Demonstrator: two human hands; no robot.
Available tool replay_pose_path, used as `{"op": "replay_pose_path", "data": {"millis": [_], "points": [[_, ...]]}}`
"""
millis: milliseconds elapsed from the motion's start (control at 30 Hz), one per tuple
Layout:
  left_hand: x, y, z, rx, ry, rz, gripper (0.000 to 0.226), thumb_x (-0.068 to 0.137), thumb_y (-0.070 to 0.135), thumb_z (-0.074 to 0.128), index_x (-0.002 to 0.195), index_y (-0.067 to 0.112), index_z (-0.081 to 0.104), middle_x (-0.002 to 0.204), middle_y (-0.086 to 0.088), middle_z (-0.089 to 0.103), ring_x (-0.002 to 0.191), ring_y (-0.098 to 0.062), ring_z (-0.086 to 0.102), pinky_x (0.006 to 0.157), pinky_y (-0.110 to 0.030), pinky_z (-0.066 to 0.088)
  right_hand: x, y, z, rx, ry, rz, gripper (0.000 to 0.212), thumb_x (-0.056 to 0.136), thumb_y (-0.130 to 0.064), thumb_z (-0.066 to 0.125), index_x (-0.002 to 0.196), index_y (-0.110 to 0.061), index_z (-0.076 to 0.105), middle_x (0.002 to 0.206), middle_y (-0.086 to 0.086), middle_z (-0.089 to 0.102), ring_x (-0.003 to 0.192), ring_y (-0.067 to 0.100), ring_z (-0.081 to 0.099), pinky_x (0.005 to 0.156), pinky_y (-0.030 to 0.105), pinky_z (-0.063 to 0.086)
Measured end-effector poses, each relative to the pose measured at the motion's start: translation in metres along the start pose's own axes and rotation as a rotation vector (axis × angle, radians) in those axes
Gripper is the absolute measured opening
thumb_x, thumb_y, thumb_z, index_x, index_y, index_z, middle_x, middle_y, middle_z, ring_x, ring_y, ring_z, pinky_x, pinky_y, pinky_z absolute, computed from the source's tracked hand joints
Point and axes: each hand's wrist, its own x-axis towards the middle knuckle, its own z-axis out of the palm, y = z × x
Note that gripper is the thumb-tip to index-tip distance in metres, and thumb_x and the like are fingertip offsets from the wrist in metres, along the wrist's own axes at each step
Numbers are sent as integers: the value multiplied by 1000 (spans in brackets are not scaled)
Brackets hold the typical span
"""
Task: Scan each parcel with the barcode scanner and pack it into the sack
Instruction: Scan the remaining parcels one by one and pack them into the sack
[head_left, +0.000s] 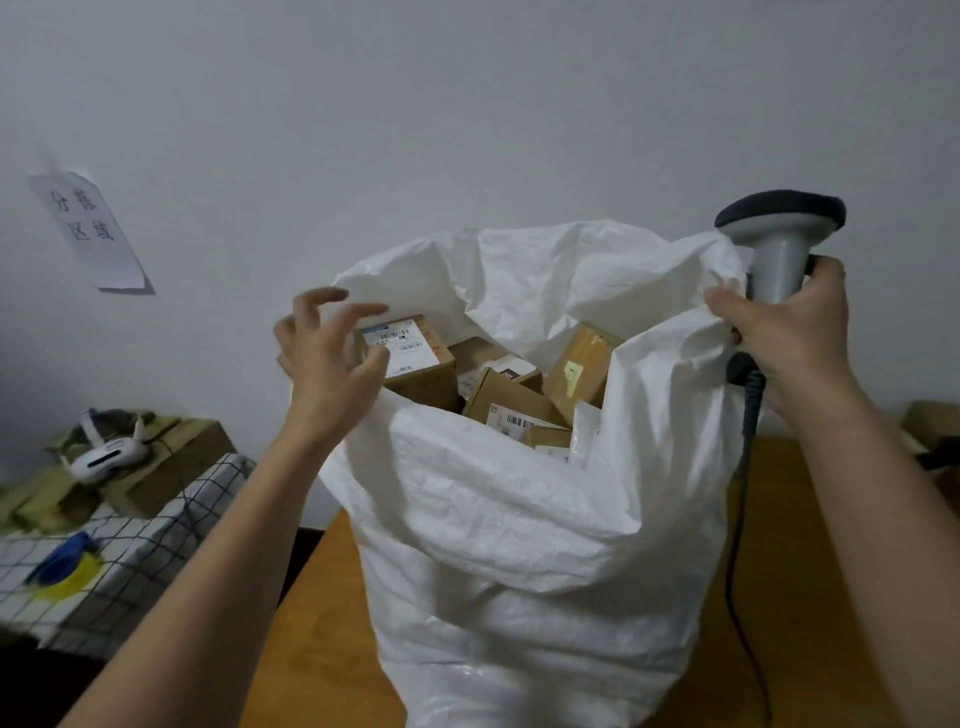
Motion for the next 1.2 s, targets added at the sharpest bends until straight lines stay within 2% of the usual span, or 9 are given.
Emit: {"op": "replay_pose_path", "data": {"millis": [100, 133, 267, 367, 433, 533, 667, 867, 1200], "points": [[-25, 29, -5, -140, -338, 233, 36, 73, 21, 45, 89, 29, 77, 131, 20, 49, 130, -16, 28, 103, -22, 28, -12, -3, -13, -12, 11, -3, 65, 71, -40, 82, 120, -21, 42, 112, 5, 58, 84, 20, 64, 67, 35, 55], [-32, 36, -5, -136, -404, 276, 37, 72, 26, 44, 88, 28, 77, 132, 20, 50, 131, -16, 27, 105, -26, 26, -17, -6, -19, -13, 22, -1, 67, 71, -43, 82, 121, -20, 43, 110, 4, 59, 79, 18, 63, 62, 32, 53], [-59, 45, -8, -52, -507, 361, 49, 77, 69, 44, 97, 37, 74, 134, 24, 51, 133, -8, 25, 108, -37, 16, -41, -11, -46, -38, 59, -6, 66, 71, -52, 78, 119, -25, 41, 95, -8, 52, 71, 13, 61, 49, 20, 45], [-80, 43, -16, 3, -497, 403, 57, 67, 79, 58, 102, 36, 71, 133, 22, 51, 133, -7, 25, 107, -35, 14, -62, -11, -62, -87, 98, -11, 66, 75, -48, 77, 123, -22, 41, 102, -2, 52, 83, 24, 63, 61, 32, 51], [-96, 40, -22, 43, -482, 435, 42, 72, 66, 70, 96, 32, 71, 131, 17, 55, 133, -15, 29, 106, -36, 14, -80, -11, -72, -122, 110, 5, 65, 77, -45, 76, 125, -19, 41, 107, 3, 53, 86, 29, 64, 64, 36, 52], [-119, 37, -34, -4, -370, 454, 14, 86, 31, 74, 88, 17, 74, 115, 9, 64, 122, -25, 40, 100, -38, 20, -109, -8, -88, -168, 105, 30, 59, 81, -40, 75, 125, -19, 42, 104, 5, 54, 79, 27, 63, 54, 28, 45], [-141, 50, -50, -23, -211, 398, 32, 83, 38, 55, 82, 10, 71, 106, 6, 60, 113, -19, 38, 94, -39, 25, -139, -1, -123, -226, 76, 63, 48, 86, -31, 72, 121, -17, 43, 105, 11, 57, 81, 30, 62, 59, 31, 45], [-163, 106, -37, 52, -34, 414, 41, 78, 33, 52, 108, 8, 61, 118, -14, 52, 117, -33, 42, 99, -41, 27, -158, 11, -178, -277, 146, 119, 35, 89, -24, 70, 110, -19, 43, 100, 16, 59, 70, 27, 60, 53, 26, 41], [-209, 221, 85, -14, -158, 687, 26, 79, 15, 61, 103, 7, 64, 118, -19, 55, 113, -32, 40, 94, -41, 32, -135, 62, -287, -295, 217, 255, 37, 91, -21, 67, 120, -15, 45, 101, 12, 56, 74, 28, 58, 61, 34, 47]]}}
